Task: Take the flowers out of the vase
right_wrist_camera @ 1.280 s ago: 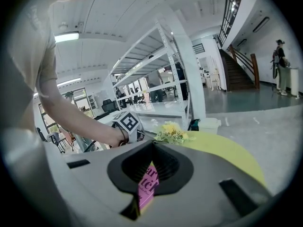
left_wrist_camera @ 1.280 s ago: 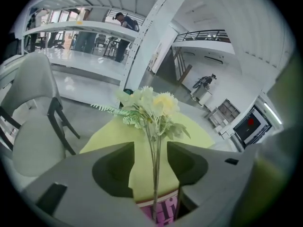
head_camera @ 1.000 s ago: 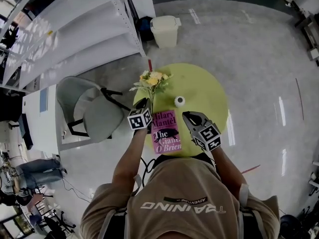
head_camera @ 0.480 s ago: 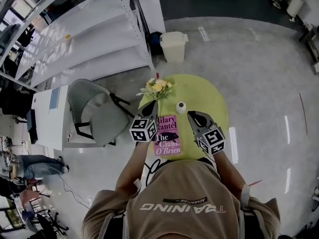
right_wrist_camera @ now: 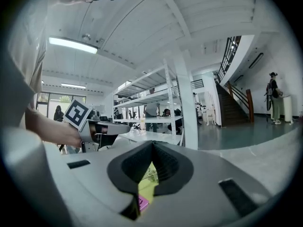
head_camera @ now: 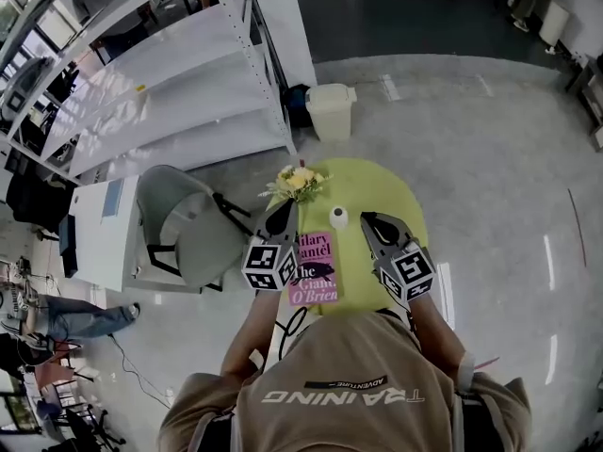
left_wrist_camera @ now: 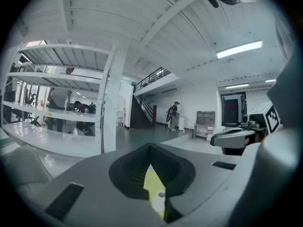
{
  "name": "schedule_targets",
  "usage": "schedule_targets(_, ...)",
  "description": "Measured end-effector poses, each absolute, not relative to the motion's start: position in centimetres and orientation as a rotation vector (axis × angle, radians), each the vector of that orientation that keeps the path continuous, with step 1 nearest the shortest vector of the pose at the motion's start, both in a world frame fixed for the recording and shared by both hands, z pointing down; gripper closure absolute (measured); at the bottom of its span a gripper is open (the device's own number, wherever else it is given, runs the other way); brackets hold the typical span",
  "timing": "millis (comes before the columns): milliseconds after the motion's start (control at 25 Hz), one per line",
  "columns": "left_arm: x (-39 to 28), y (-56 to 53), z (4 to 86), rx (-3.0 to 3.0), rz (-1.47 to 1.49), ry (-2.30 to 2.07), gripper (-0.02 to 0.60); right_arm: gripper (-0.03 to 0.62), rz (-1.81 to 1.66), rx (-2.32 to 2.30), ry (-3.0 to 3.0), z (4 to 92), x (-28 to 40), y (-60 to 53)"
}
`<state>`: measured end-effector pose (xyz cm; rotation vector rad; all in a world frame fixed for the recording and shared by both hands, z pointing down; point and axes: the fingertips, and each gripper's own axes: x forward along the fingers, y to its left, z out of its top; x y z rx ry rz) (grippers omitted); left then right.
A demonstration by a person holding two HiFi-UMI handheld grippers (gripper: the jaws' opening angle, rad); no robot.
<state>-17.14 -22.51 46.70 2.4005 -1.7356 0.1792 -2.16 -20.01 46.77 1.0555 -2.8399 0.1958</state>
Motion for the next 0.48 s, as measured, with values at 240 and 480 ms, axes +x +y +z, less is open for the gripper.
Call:
schedule_targets(240,-17.3,-21.4,45.5,2.402,0.183,-1.780,0.580,0.597,0.152,1.044,-2.869,45.0,-2.0,-20.5)
schedule_targets(480,-16.8,-20.1,45.2,2.410,0.181,-1.792,0.580,0.597,0.103,1.044,-2.876,43.6,-2.1,-20.7)
